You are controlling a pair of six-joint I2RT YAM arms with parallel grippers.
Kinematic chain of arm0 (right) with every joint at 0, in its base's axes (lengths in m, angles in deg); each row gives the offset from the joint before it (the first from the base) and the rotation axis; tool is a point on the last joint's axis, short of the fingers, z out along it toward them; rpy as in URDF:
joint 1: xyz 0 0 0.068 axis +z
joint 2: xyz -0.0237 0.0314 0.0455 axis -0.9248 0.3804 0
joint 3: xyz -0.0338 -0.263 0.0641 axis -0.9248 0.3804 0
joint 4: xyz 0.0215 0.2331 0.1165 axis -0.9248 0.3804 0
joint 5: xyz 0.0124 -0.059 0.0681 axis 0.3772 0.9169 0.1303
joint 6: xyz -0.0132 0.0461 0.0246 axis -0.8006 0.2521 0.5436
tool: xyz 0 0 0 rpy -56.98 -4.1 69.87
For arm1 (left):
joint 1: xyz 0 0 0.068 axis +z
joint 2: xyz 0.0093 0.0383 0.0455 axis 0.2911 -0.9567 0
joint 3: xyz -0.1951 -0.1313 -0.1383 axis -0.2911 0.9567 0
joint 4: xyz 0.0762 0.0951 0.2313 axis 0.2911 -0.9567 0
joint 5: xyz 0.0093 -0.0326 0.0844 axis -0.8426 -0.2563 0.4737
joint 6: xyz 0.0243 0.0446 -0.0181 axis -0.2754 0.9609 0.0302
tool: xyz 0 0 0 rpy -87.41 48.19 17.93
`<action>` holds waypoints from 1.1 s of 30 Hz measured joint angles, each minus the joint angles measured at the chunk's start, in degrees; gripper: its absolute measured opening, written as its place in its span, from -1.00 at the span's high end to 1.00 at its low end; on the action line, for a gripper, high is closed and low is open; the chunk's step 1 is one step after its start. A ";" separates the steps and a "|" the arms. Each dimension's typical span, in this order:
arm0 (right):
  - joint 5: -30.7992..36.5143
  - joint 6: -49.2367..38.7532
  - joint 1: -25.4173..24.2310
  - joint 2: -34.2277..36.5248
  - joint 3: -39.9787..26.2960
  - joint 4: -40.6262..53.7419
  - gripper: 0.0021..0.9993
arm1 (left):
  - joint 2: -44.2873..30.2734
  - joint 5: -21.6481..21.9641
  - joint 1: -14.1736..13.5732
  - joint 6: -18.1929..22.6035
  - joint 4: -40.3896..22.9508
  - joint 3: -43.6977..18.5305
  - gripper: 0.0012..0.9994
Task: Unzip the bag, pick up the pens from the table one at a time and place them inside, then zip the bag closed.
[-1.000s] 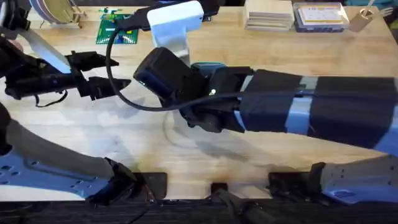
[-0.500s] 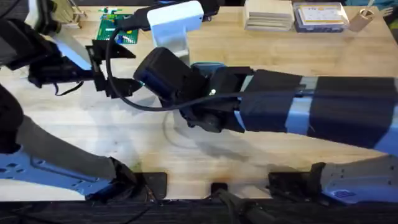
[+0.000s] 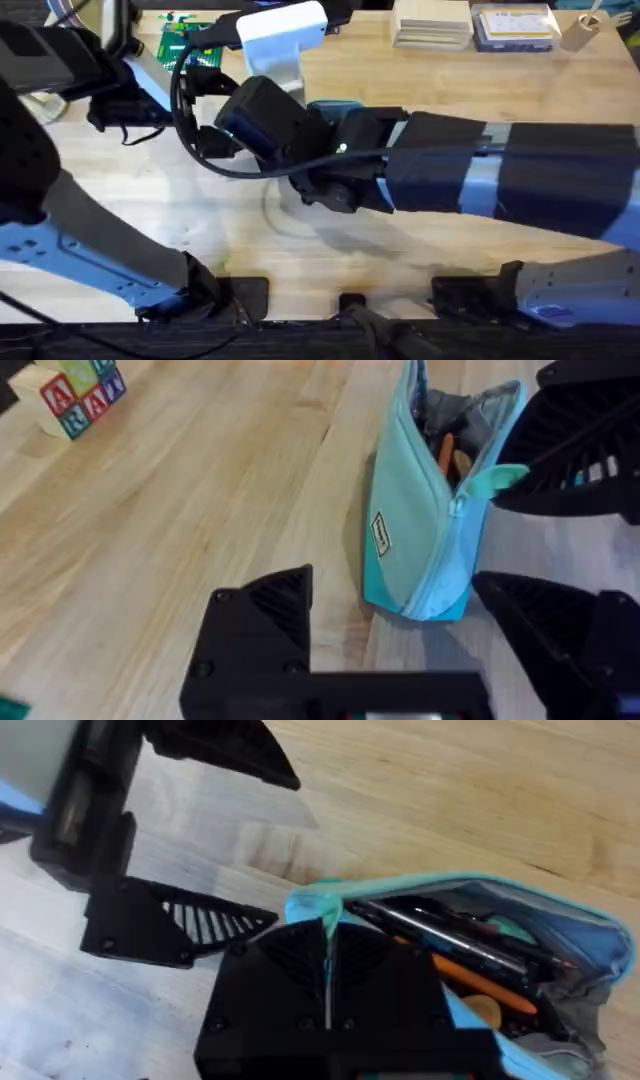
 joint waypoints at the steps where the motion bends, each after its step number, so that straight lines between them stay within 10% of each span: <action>1: 0.00 0.01 0.00 0.00 0.00 0.00 0.94 | -0.65 -0.16 -0.21 0.00 -0.01 0.00 -0.99; 33: 0.00 0.01 0.00 0.02 0.00 -0.02 0.94 | -4.79 -2.46 -4.80 0.02 -0.37 0.00 -0.85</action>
